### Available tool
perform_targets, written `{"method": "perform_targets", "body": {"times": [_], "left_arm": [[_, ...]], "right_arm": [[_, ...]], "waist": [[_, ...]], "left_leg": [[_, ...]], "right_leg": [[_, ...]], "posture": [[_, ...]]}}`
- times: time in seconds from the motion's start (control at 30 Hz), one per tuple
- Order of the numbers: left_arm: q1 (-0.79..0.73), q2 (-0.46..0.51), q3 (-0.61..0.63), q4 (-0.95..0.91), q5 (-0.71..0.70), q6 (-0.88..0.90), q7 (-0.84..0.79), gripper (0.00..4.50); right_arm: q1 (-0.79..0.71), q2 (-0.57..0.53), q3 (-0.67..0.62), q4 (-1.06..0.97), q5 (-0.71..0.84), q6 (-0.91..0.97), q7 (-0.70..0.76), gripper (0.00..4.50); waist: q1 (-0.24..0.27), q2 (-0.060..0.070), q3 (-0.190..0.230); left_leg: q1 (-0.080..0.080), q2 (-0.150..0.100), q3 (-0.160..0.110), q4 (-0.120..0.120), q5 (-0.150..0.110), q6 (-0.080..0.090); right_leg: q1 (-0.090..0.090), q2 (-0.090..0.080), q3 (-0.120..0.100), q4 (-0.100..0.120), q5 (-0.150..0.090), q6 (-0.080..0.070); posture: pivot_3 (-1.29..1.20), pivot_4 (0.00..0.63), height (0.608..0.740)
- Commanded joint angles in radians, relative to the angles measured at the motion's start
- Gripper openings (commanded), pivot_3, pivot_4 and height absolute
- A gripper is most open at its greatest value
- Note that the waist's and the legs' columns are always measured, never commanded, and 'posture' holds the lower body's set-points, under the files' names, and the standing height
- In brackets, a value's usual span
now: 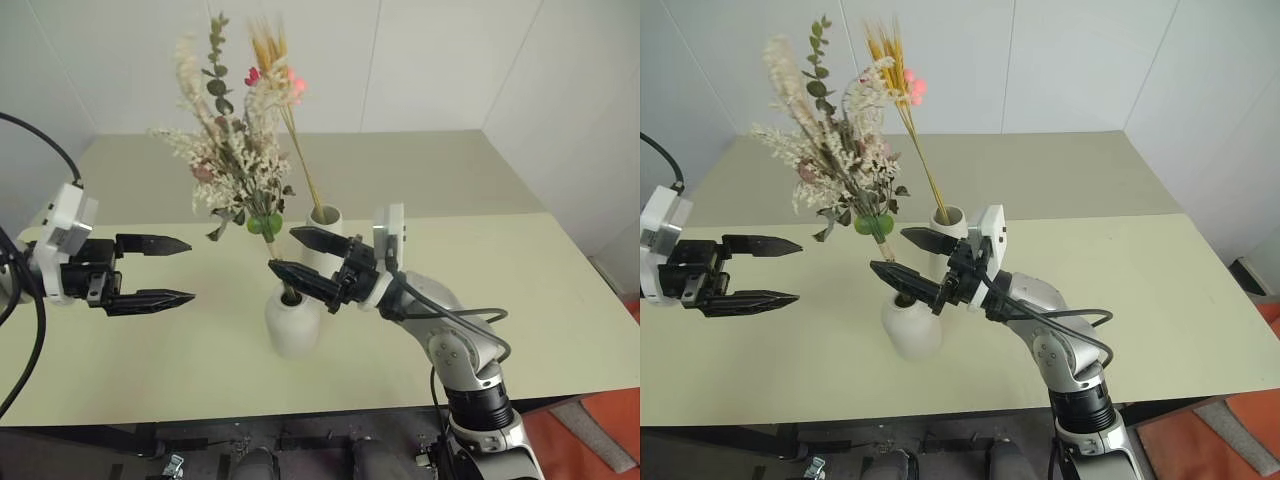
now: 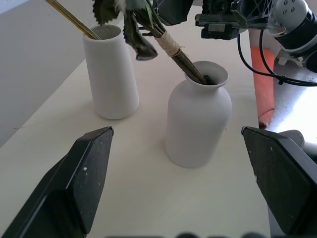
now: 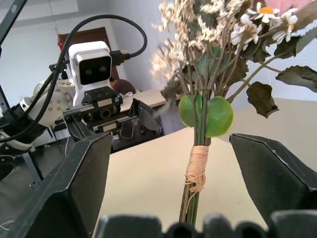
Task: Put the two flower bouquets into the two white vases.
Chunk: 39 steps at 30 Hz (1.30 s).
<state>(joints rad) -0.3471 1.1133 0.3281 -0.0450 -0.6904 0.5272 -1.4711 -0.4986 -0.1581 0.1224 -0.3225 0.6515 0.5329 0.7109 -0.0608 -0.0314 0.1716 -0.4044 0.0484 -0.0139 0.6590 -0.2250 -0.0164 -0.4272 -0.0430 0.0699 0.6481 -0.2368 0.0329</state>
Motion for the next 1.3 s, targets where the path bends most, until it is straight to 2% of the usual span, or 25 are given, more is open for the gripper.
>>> {"method": "perform_targets", "body": {"times": [0.03, 0.13, 0.3, 0.43, 0.53, 0.63, 0.83, 1.0, 1.17, 1.3], "left_arm": [[-0.032, 0.010, -0.005, 0.011, 0.010, -0.025, -0.012, 4.50], [-0.038, 0.005, -0.014, 0.011, 0.012, -0.029, -0.012, 4.50], [-0.087, -0.044, -0.065, 0.011, 0.015, -0.032, 0.008, 4.50], [-0.103, -0.068, -0.088, 0.003, 0.019, -0.032, 0.011, 4.50], [-0.100, -0.067, -0.085, 0.006, 0.020, -0.034, 0.010, 4.50], [-0.095, -0.064, -0.081, 0.006, 0.019, -0.034, 0.008, 4.50], [-0.085, -0.064, -0.074, -0.007, 0.013, -0.025, 0.014, 4.50], [-0.062, -0.056, -0.048, -0.021, 0.005, -0.023, 0.022, 4.50], [-0.024, -0.054, -0.019, -0.050, -0.002, -0.012, 0.038, 4.50], [-0.006, -0.052, -0.007, -0.068, -0.009, -0.005, 0.046, 4.50]], "right_arm": [[-0.005, -0.032, -0.055, -0.039, 0.030, -0.022, 0.016, 4.46], [0.002, -0.061, -0.081, -0.041, 0.039, -0.012, 0.019, 4.46], [-0.001, -0.188, -0.150, -0.025, 0.070, 0.063, 0.025, 4.46], [-0.051, -0.284, -0.161, 0.011, 0.109, 0.142, 0.079, 4.46], [-0.144, -0.331, -0.141, 0.086, 0.157, 0.233, 0.155, 4.46], [-0.272, -0.307, -0.109, 0.209, 0.201, 0.321, 0.226, 4.46], [-0.417, -0.234, -0.042, 0.352, 0.166, 0.359, 0.298, 4.46], [-0.461, -0.185, 0.008, 0.413, 0.118, 0.335, 0.335, 4.46], [-0.501, -0.113, 0.008, 0.439, 0.121, 0.340, 0.346, 4.46], [-0.504, -0.095, -0.010, 0.436, 0.129, 0.345, 0.354, 4.46]], "waist": [[0.001, 0.000, 0.000], [0.003, 0.000, 0.000], [0.016, 0.000, 0.000], [0.018, 0.000, 0.000], [0.010, 0.000, 0.000], [0.006, 0.000, 0.000], [0.014, 0.000, 0.000], [0.017, 0.000, 0.000], [0.017, 0.000, 0.000], [0.017, 0.000, 0.000]], "left_leg": [[0.000, 0.000, 0.000, 0.000, 0.000, 0.000], [0.000, 0.000, 0.000, 0.000, 0.000, 0.000], [0.000, 0.000, 0.000, 0.000, 0.000, 0.000], [0.000, 0.000, 0.000, 0.000, 0.000, 0.000], [0.000, 0.000, 0.000, 0.000, 0.000, 0.000], [0.001, 0.000, 0.000, 0.000, 0.000, 0.000], [-0.001, 0.000, 0.000, 0.000, 0.000, 0.000], [-0.001, 0.000, 0.000, 0.001, 0.000, 0.000], [-0.001, 0.000, 0.000, 0.001, 0.000, 0.000], [-0.001, 0.000, 0.000, 0.001, 0.000, 0.000]], "right_leg": [[0.000, 0.000, 0.000, 0.000, 0.000, 0.000], [0.000, 0.000, 0.000, 0.000, 0.000, 0.000], [0.000, 0.000, 0.000, 0.000, 0.000, 0.000], [0.001, 0.000, 0.000, 0.000, 0.000, 0.000], [0.001, 0.000, 0.001, 0.000, 0.000, 0.000], [0.001, 0.001, 0.001, 0.000, 0.000, 0.000], [0.000, 0.000, 0.000, -0.001, 0.000, 0.000], [0.000, 0.000, 0.000, 0.000, 0.000, 0.000], [0.000, 0.000, 0.000, 0.000, 0.000, 0.000], [0.000, 0.000, 0.000, 0.000, 0.000, 0.000]], "posture": [[0.00, 0.150, 0.740], [0.00, 0.150, 0.740], [0.00, 0.150, 0.740], [0.00, 0.150, 0.740], [0.00, 0.150, 0.740], [0.00, 0.150, 0.740], [0.00, 0.150, 0.740], [0.00, 0.150, 0.740], [0.00, 0.150, 0.740], [0.00, 0.150, 0.740]]}}
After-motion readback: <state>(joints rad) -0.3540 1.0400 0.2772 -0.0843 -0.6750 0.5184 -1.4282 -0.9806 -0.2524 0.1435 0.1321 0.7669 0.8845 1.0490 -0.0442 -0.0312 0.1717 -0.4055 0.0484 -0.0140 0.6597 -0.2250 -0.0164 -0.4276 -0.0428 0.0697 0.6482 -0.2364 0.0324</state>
